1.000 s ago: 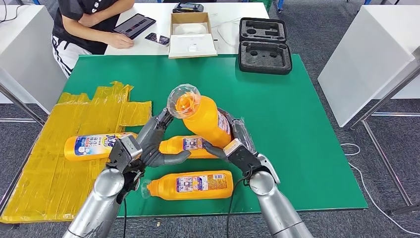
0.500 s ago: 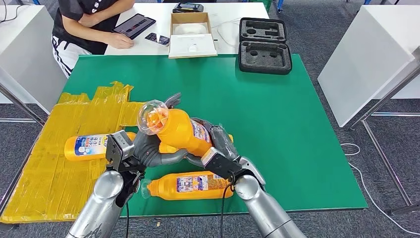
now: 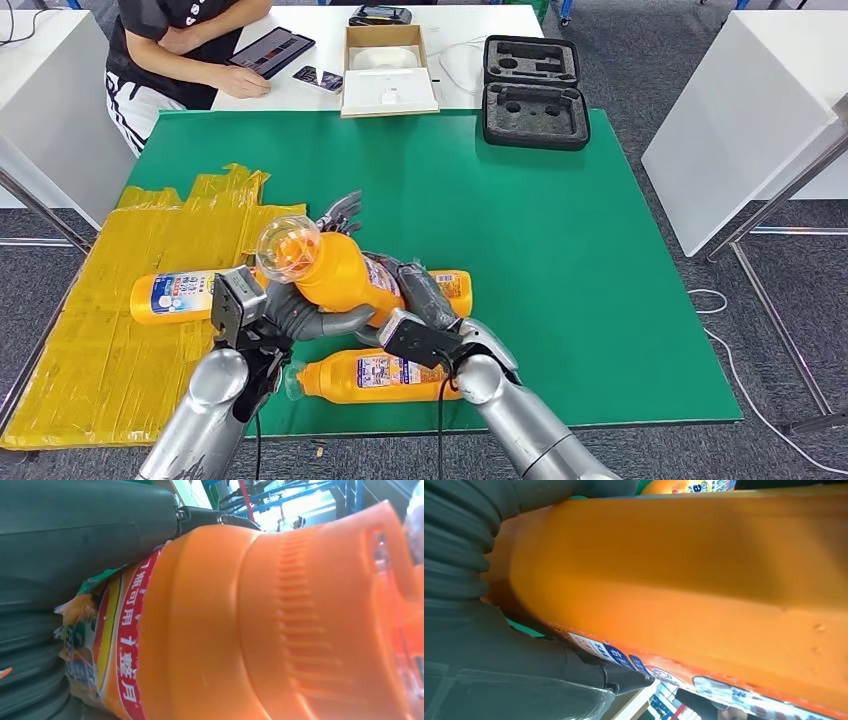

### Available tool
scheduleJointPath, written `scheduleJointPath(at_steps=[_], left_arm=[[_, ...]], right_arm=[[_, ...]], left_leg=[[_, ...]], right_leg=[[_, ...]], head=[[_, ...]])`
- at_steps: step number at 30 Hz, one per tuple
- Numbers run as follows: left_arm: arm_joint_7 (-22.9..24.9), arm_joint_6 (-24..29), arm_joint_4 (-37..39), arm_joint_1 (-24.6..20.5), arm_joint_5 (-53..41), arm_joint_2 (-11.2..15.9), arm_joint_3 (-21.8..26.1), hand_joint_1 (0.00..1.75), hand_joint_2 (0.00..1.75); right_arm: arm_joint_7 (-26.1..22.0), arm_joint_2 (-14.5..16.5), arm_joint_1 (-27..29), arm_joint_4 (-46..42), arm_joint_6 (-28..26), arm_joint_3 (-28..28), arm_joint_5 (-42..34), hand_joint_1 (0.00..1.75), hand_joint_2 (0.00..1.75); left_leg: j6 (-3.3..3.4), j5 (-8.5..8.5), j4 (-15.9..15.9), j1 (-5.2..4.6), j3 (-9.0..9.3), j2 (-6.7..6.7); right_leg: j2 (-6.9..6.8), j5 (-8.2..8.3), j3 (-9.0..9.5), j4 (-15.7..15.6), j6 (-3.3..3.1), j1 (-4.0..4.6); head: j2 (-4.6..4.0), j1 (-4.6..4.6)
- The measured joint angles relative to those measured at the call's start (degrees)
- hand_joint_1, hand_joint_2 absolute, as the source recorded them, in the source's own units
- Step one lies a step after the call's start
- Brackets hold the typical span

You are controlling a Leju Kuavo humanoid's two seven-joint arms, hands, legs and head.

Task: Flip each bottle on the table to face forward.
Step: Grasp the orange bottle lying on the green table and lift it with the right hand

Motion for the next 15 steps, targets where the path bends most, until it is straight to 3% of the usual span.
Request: scheduleJointPath(at_steps=[1, 2, 5, 6, 15], left_arm=[[-0.10, 0.10, 0.00, 0.12, 0.08, 0.00, 0.04, 0.00, 1.75], [-0.22, 0.18, 0.00, 0.24, 0.16, 0.00, 0.10, 0.17, 1.75], [-0.66, 0.29, 0.04, 0.40, 0.48, -0.01, 0.21, 1.40, 1.75], [-0.80, 0.27, 0.08, 0.40, 0.63, -0.01, 0.22, 1.65, 1.75], [-1.51, 0.02, 0.46, 0.25, 1.16, -0.02, 0.24, 1.75, 1.75]], right_arm=[[0.00, 0.01, -0.12, 0.16, 0.00, 0.13, -0.05, 1.75, 1.75], [-0.01, 0.01, -0.24, 0.31, -0.01, 0.25, -0.10, 1.75, 1.75], [-0.13, 0.01, -0.68, 0.73, -0.16, 0.45, -0.30, 1.75, 1.75], [-0.20, 0.01, -0.83, 0.87, -0.25, 0.47, -0.41, 1.75, 1.75], [-1.03, 0.01, -1.17, 1.49, -0.82, 0.49, -0.97, 1.75, 1.75]], left_leg=[[0.00, 0.00, 0.00, 0.00, 0.00, 0.00], [0.00, 0.00, 0.00, 0.00, 0.00, 0.00], [0.00, 0.00, 0.00, 0.00, 0.00, 0.00], [0.00, 0.00, 0.00, 0.00, 0.00, 0.00], [0.00, 0.00, 0.00, 0.00, 0.01, 0.00]], right_leg=[[0.00, 0.00, 0.00, 0.00, 0.00, 0.00], [0.00, 0.00, 0.00, 0.00, 0.00, 0.00], [0.00, 0.00, 0.00, 0.00, 0.00, 0.00], [0.00, 0.00, 0.00, 0.00, 0.00, 0.00], [0.00, 0.00, -0.01, 0.00, 0.00, 0.00]], head=[[0.00, 0.00], [0.00, -0.01], [0.00, -0.01], [0.00, -0.01], [0.00, -0.01]])
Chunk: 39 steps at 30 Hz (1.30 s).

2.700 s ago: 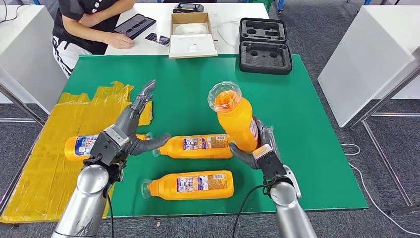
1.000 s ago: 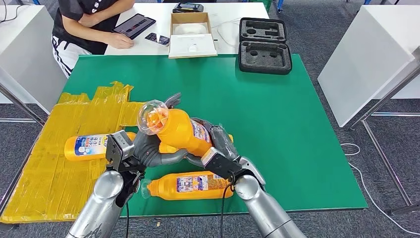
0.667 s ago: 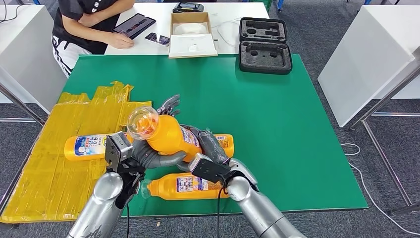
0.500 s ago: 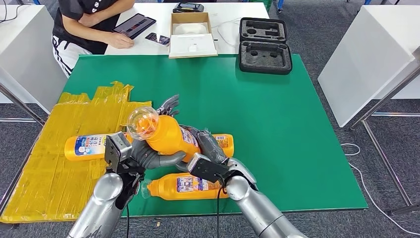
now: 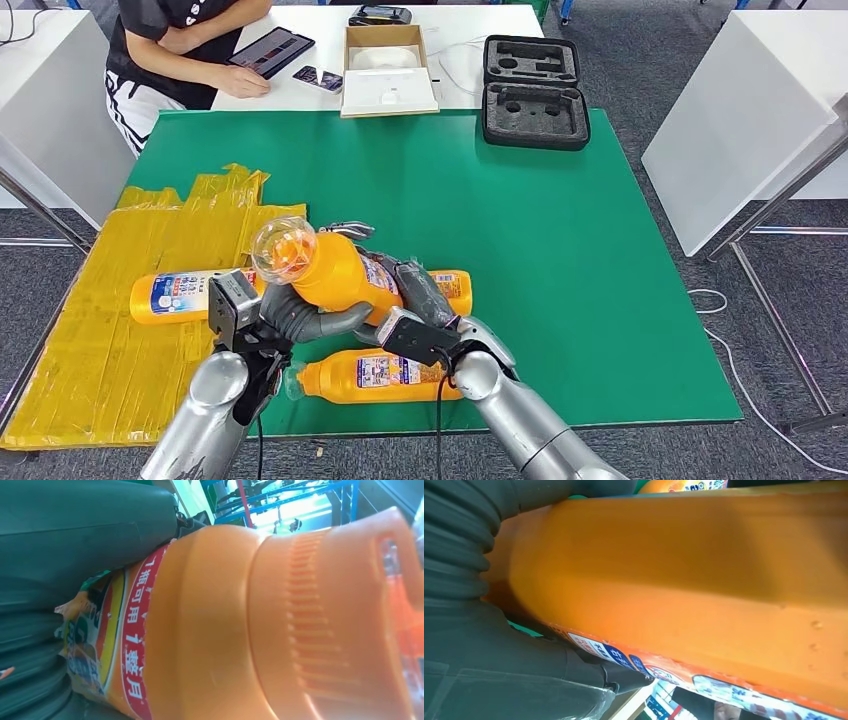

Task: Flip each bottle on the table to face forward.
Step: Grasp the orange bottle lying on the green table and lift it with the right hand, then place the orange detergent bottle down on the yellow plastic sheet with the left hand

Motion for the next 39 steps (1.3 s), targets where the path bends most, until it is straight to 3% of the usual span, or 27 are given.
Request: scheduleJointPath(at_steps=[17, 21, 30, 36, 39], left_arm=[[0.22, 0.04, -0.42, -0.46, 0.39, -0.51, 0.76, 1.75, 1.75], [0.05, 0.29, -0.87, -0.45, 0.04, -0.66, 1.00, 1.75, 1.75], [-0.53, 5.64, -2.31, -1.42, -3.26, -0.22, 5.07, 1.75, 1.75], [-4.59, 9.80, -5.06, -1.37, -8.25, 1.06, 10.72, 1.75, 1.75], [-6.03, 14.97, -6.49, -1.18, -16.93, 1.59, 12.09, 1.75, 1.75]], right_arm=[[-0.58, -0.45, -0.07, -1.45, -2.18, -0.03, -2.03, 1.75, 1.75], [-0.99, -0.76, 0.18, -2.43, -2.86, -0.13, -2.21, 0.02, 1.75], [-1.00, -2.49, 1.53, -7.64, -6.13, -2.20, -2.45, 0.00, 1.75], [2.97, -5.08, 4.79, -15.67, -9.99, -5.49, 4.26, 0.00, 1.75], [4.70, -5.90, 6.43, -19.11, -11.09, -6.92, 7.96, 0.00, 1.75]], left_leg=[[0.00, 0.00, 0.00, 0.00, 0.00, 0.00], [0.00, 0.00, 0.00, 0.00, 0.00, 0.00], [0.00, 0.01, 0.00, 0.00, 0.00, 0.01], [0.00, 0.00, 0.00, 0.00, -0.02, 0.00], [0.00, 0.00, 0.00, 0.00, -0.03, 0.00]], right_leg=[[0.00, 0.00, -0.01, 0.00, 0.00, 0.00], [0.00, 0.00, -0.01, 0.00, 0.00, 0.00], [0.00, 0.01, 0.00, 0.00, 0.00, 0.00], [0.00, 0.00, -0.01, 0.00, 0.00, 0.00], [0.00, 0.00, -0.02, 0.00, 0.00, 0.00]], head=[[0.00, 0.01], [0.00, 0.01], [0.00, 0.01], [0.00, 0.01], [0.00, 0.01]])
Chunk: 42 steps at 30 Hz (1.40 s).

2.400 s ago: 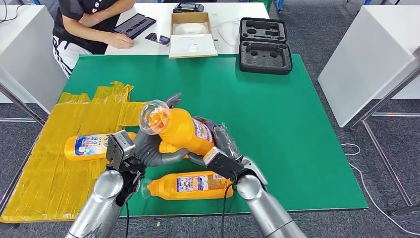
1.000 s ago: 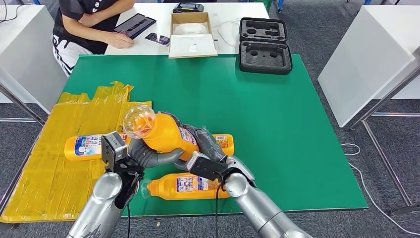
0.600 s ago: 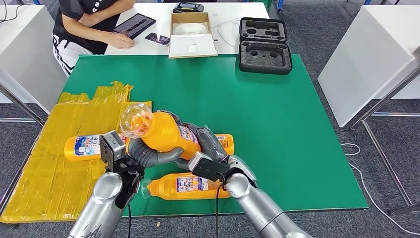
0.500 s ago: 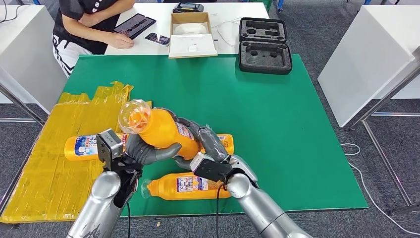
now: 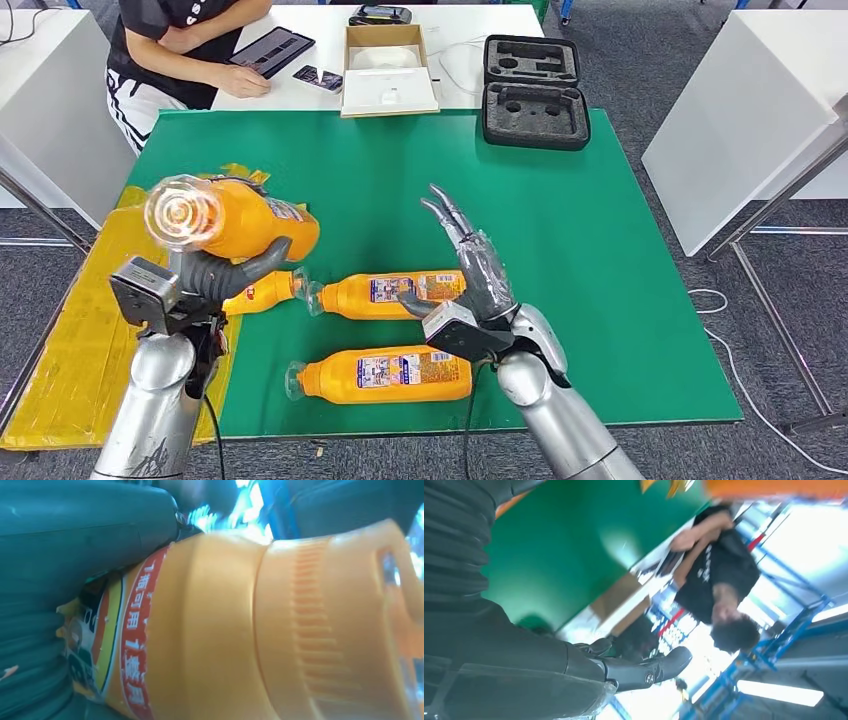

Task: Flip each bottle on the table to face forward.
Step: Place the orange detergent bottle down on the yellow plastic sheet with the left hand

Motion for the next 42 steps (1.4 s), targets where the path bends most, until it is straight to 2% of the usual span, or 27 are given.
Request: scheduleJointPath(at_steps=[2, 5, 9, 12, 22, 27, 30, 37, 42], left_arm=[[0.11, 6.42, -0.79, -0.06, -11.10, 0.36, 0.55, 1.75, 1.75], [2.79, 14.10, -1.02, -1.10, -29.07, 1.17, 1.19, 1.75, 1.75], [8.49, 16.76, 2.34, -5.12, -50.93, 2.85, 1.23, 1.75, 1.75], [11.83, 17.72, 6.95, -7.81, -60.76, 3.74, 0.87, 1.75, 1.75], [15.68, 14.50, 21.95, -13.81, -68.16, 6.45, 0.14, 1.75, 1.75], [21.41, 11.72, 31.36, -17.69, -73.07, 7.37, 0.13, 1.75, 1.75], [22.69, 11.59, 36.23, -19.44, -74.12, 7.85, 0.14, 1.75, 1.75], [23.13, 11.39, 41.23, -20.81, -74.57, 8.20, 0.14, 1.75, 1.75], [26.90, 9.06, 44.94, -21.86, -74.58, 8.47, 0.18, 1.75, 1.75]], right_arm=[[1.29, -0.37, 1.19, -2.51, -0.53, -1.17, 2.93, 0.00, 1.75], [2.49, -0.60, 2.39, -5.80, -0.48, -2.74, 5.37, 0.00, 1.75], [3.72, -0.59, 2.16, -8.09, 0.83, -4.18, 6.60, 0.00, 1.75], [3.98, -0.48, 1.68, -8.53, 1.51, -4.70, 7.18, 0.00, 1.75], [3.99, -0.45, 1.16, -8.65, 2.49, -4.87, 7.86, 0.00, 1.75], [4.45, -0.44, 0.94, -8.65, 3.83, -4.81, 8.98, 0.00, 1.75], [4.60, -0.42, 0.93, -8.65, 4.27, -4.76, 9.36, 0.00, 1.75], [4.71, -0.27, 0.89, -8.65, 4.39, -4.67, 9.50, 0.00, 1.75], [4.84, -0.14, 0.96, -8.65, 4.88, -4.43, 10.27, 0.00, 1.75]], left_leg=[[0.00, 0.00, 0.00, 0.00, 0.00, 0.00], [0.00, 0.01, 0.00, 0.00, 0.00, 0.00], [0.03, 0.08, 0.00, 0.00, 0.02, 0.01], [0.02, 0.13, 0.00, 0.00, 0.03, 0.04], [0.02, 0.14, 0.00, 0.00, 0.00, 0.04], [0.02, 0.14, 0.00, 0.01, 0.00, 0.04], [0.02, 0.14, 0.00, 0.01, 0.00, 0.05], [0.04, 0.16, 0.00, 0.00, -0.06, 0.02], [0.03, 0.15, 0.00, 0.00, -0.06, 0.03]], right_leg=[[0.00, 0.00, -0.01, 0.00, 0.00, 0.00], [0.01, 0.00, -0.02, 0.00, 0.00, 0.00], [0.00, 0.04, 0.00, 0.00, -0.01, 0.00], [0.01, 0.13, 0.00, 0.01, -0.10, 0.01], [0.01, 0.14, -0.03, 0.02, -0.13, 0.01], [0.01, 0.14, -0.03, 0.02, -0.13, 0.01], [0.01, 0.14, -0.03, 0.03, -0.13, 0.01], [0.00, 0.14, -0.05, 0.03, -0.13, 0.01], [0.01, 0.14, -0.06, 0.03, -0.13, 0.01]], head=[[0.00, 0.00], [0.00, 0.00], [0.00, 0.00], [0.00, -0.01], [0.00, 0.00], [0.00, 0.01], [0.00, 0.00], [0.00, 0.01], [0.00, 0.01]])
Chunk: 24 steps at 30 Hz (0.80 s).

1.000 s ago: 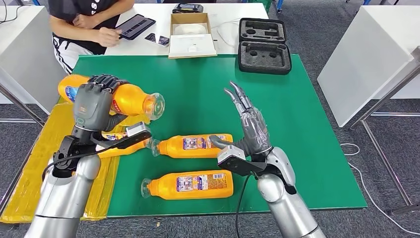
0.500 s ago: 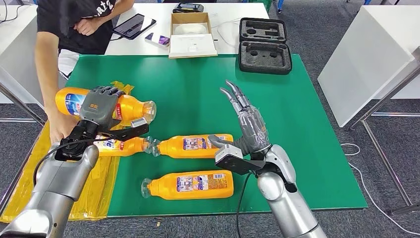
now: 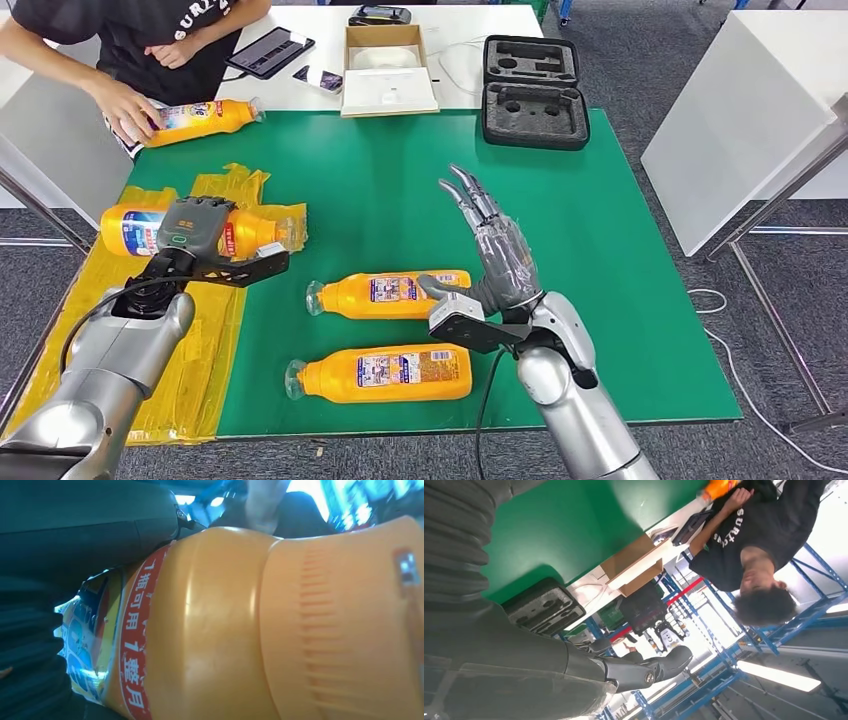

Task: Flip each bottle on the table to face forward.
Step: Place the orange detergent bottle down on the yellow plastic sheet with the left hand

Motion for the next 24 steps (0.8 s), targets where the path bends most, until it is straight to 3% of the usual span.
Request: scheduleJointPath(at_steps=[7, 9, 13, 14, 20, 24], left_arm=[[1.82, -0.63, 6.02, -0.67, -0.05, 0.46, 0.73, 1.75, 1.75], [1.82, -0.67, 6.87, -0.71, -0.05, 0.48, 1.11, 1.61, 1.75], [1.41, -1.58, 7.94, -0.82, 0.01, 0.45, 1.81, 0.07, 1.75], [1.27, -2.05, 8.20, -0.83, 0.00, 0.41, 2.03, 0.00, 1.75], [-0.11, -4.14, 10.35, -0.86, 0.17, -0.13, 3.59, 0.00, 1.75], [-0.76, -4.21, 11.35, -0.89, 0.57, -0.51, 4.44, 0.00, 0.00]], right_arm=[[0.74, 0.40, 0.06, 0.01, 0.96, 0.21, 0.82, 0.00, 1.75], [0.88, 0.53, 0.04, 0.02, 1.21, 0.22, 0.86, 0.00, 1.75], [1.26, 0.66, -0.23, 0.07, 1.73, 0.24, 0.90, 0.00, 1.75], [1.36, 0.71, -0.33, 0.15, 1.81, 0.24, 0.92, 0.00, 1.75], [1.73, 1.10, -1.07, 0.88, 2.49, 0.26, 1.31, 0.00, 1.75], [1.79, 1.10, -1.24, 1.28, 2.57, 0.26, 1.32, 0.00, 1.75]], left_leg=[[0.00, 0.01, 0.00, 0.02, 0.00, -0.01], [0.00, 0.01, 0.00, 0.02, -0.01, -0.01], [0.00, 0.01, 0.00, 0.01, -0.02, -0.01], [0.00, 0.01, 0.00, 0.01, -0.02, -0.01], [0.00, 0.01, 0.00, 0.01, -0.01, -0.01], [0.00, 0.01, 0.00, 0.01, -0.01, -0.01]], right_leg=[[-0.01, 0.00, -0.01, 0.01, 0.00, 0.01], [-0.01, 0.00, -0.02, 0.01, 0.00, 0.01], [-0.01, 0.00, -0.02, 0.01, 0.00, 0.00], [-0.01, 0.00, -0.02, 0.01, 0.00, 0.00], [-0.01, 0.00, -0.02, 0.01, 0.00, 0.00], [-0.01, 0.00, -0.02, 0.01, 0.00, 0.00]], head=[[0.00, 0.00], [0.00, 0.01], [0.00, 0.01], [0.00, 0.01], [0.00, 0.00], [0.00, 0.00]])
